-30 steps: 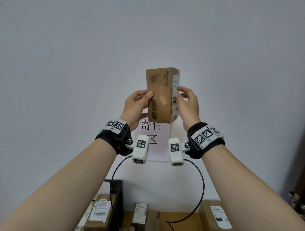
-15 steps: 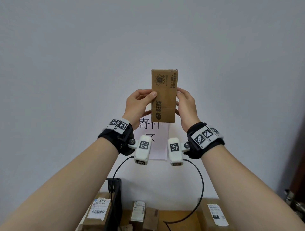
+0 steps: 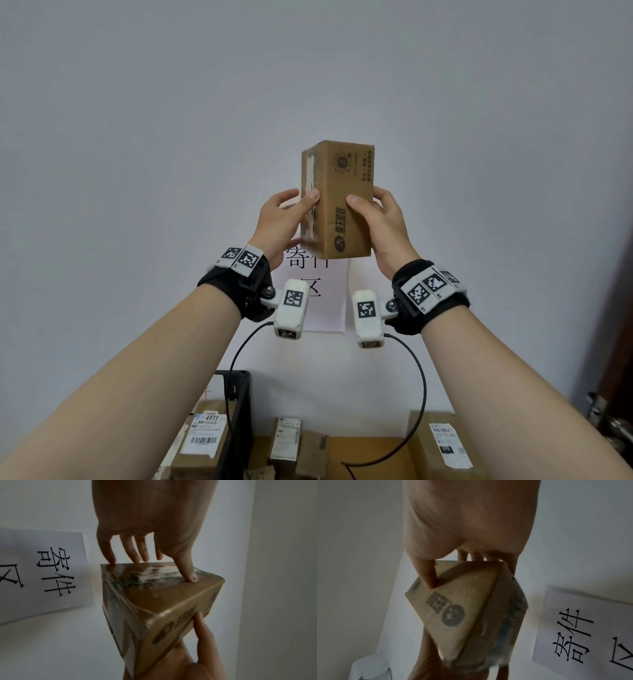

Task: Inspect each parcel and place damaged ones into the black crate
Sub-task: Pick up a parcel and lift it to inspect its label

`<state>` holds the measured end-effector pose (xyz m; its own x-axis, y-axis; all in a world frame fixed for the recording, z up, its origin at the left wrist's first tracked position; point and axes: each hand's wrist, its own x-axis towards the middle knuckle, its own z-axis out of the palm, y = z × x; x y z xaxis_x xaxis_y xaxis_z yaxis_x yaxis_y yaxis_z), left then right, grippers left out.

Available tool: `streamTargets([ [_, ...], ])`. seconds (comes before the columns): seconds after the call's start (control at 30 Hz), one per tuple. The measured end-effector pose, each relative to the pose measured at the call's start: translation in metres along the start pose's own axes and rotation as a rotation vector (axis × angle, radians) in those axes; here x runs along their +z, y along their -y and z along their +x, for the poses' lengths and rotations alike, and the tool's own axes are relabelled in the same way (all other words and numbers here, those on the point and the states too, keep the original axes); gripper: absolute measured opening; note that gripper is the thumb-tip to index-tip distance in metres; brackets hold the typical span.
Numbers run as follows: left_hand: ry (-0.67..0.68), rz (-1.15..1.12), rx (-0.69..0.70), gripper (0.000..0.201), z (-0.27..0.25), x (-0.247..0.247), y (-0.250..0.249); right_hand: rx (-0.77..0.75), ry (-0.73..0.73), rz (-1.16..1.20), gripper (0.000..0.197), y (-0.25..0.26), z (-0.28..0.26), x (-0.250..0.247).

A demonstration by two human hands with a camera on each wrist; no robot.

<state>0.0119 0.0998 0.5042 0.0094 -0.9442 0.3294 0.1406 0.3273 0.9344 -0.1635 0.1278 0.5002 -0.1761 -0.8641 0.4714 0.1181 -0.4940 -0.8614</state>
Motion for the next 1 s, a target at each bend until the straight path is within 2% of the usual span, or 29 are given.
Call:
streamTargets([
  [0.07, 0.028, 0.052, -0.014, 0.066, 0.0, 0.0, -0.002, -0.002, 0.023, 0.023, 0.047, -0.001, -0.002, 0.001],
  [0.23, -0.018, -0.012, 0.041, 0.048, -0.002, -0.001, 0.001, -0.047, -0.041, 0.009, 0.047, -0.006, 0.0, -0.003],
  [0.33, -0.03, -0.062, 0.087, 0.04, -0.004, -0.002, 0.004, -0.143, -0.132, -0.097, 0.029, -0.004, 0.003, -0.005],
  [0.43, -0.036, -0.093, 0.118, 0.034, -0.006, -0.001, 0.003, -0.158, -0.153, -0.152, 0.019, -0.006, 0.008, -0.006],
  [0.73, -0.07, -0.129, 0.165, 0.021, -0.006, 0.001, -0.002, -0.101, -0.154, -0.097, 0.027, -0.006, 0.005, -0.008],
  [0.9, -0.058, -0.129, 0.153, 0.019, -0.006, 0.003, -0.001, -0.086, -0.167, -0.077, 0.025, -0.007, 0.003, -0.008],
  [1.0, -0.05, -0.123, 0.15, 0.026, -0.006, 0.003, 0.0, -0.071, -0.175, -0.065, 0.024, -0.006, 0.002, -0.007],
])
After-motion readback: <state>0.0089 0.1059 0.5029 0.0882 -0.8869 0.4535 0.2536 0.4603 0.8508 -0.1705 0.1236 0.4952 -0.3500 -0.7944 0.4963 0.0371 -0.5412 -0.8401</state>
